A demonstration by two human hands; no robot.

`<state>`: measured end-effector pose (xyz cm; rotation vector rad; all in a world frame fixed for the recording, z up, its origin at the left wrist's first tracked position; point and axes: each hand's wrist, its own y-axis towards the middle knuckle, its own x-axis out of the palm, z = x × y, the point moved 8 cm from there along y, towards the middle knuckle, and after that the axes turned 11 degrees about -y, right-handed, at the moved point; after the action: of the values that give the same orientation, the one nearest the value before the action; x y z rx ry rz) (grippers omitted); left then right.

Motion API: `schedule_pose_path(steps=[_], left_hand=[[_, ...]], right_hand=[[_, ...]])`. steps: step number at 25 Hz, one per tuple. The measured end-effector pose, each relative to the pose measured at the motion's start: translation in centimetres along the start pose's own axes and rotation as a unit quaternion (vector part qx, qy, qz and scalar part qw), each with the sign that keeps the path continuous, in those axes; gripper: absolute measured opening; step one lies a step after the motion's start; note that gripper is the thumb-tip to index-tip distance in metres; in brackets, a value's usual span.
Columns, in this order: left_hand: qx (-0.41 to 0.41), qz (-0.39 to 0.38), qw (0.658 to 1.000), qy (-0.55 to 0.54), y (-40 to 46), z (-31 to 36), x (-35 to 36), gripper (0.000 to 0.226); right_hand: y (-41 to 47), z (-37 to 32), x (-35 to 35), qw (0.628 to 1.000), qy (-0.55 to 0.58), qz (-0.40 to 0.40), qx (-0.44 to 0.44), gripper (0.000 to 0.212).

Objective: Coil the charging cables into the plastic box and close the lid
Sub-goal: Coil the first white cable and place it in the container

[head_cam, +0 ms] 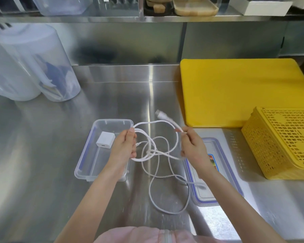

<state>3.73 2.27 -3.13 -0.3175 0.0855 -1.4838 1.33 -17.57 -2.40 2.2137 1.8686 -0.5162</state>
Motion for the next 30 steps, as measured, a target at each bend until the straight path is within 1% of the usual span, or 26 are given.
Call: schedule_pose_path(steps=[2,4,5,7,9,10,12,15,17,19,21,23,24,25,27,28,29,30], left_hand=[[0.017,0.013,1.0,0.013,0.5,0.8,-0.5,0.031],[0.03,0.024,0.999,0.023,0.9,1.6,-1.2,0.031],[0.034,0.026,0.999,0.024,1.1,1.9,-1.3,0.031],[0.045,0.027,0.998,0.015,1.3,2.5,-1.4,0.031],[0.056,0.032,0.998,-0.022,1.5,3.0,-1.3,0.03],[0.061,0.035,0.996,-0.053,1.7,3.2,-1.3,0.031],[0.062,0.043,0.989,-0.125,2.0,3.5,-1.1,0.033],[0.048,0.054,0.973,-0.219,2.6,3.7,-0.3,0.034],[0.041,0.065,0.965,-0.249,3.1,3.9,0.4,0.034],[0.035,0.075,0.956,-0.281,3.6,4.2,0.6,0.035],[0.03,0.075,0.951,-0.298,3.9,4.3,0.5,0.035],[0.034,0.064,0.952,-0.297,4.0,4.4,0.5,0.035],[0.038,0.063,0.953,-0.294,4.1,4.5,0.5,0.035],[0.043,0.066,0.954,-0.29,4.1,4.6,0.4,0.035],[0.05,0.083,0.953,-0.287,4.2,4.7,-0.2,0.035],[0.051,0.092,0.953,-0.285,4.3,4.7,-0.6,0.036],[0.051,0.099,0.953,-0.282,4.4,4.6,-1.0,0.036],[0.051,0.104,0.953,-0.281,4.5,4.4,-1.3,0.036]], right_hand=[[-0.2,0.4,0.4,0.996,-0.079,-0.032,-0.011,0.021],[-0.8,0.3,1.4,0.985,-0.138,-0.092,-0.046,0.011],[-1.1,0.4,1.8,0.977,-0.165,-0.122,-0.058,0.01],[-1.7,0.5,2.5,0.959,-0.216,-0.171,-0.072,0.016],[-2.1,0.4,2.5,0.952,-0.227,-0.188,-0.076,0.017],[-2.1,0.3,2.1,0.957,-0.215,-0.179,-0.075,0.017],[-1.9,-0.1,0.5,0.976,-0.157,-0.132,-0.068,0.019],[-1.5,-0.7,-2.2,0.996,-0.007,-0.074,-0.042,0.02],[-0.9,-0.8,-3.4,0.995,0.085,-0.048,-0.026,0.024],[-0.5,-0.5,-4.3,0.988,0.154,-0.021,-0.01,0.027],[-0.2,0.0,-4.7,0.978,0.208,-0.006,0.009,0.029],[-0.2,0.2,-4.7,0.97,0.244,-0.009,0.018,0.029],[-0.2,0.1,-4.7,0.96,0.278,-0.016,0.018,0.028],[-0.2,-0.1,-4.8,0.942,0.334,-0.023,0.018,0.025],[0.0,-0.6,-5.3,0.884,0.465,-0.039,0.019,0.022],[0.1,-0.7,-5.8,0.863,0.502,-0.038,0.021,0.022],[0.2,-0.6,-6.2,0.857,0.513,-0.034,0.021,0.023],[0.3,-0.5,-6.4,0.86,0.509,-0.031,0.021,0.024]])
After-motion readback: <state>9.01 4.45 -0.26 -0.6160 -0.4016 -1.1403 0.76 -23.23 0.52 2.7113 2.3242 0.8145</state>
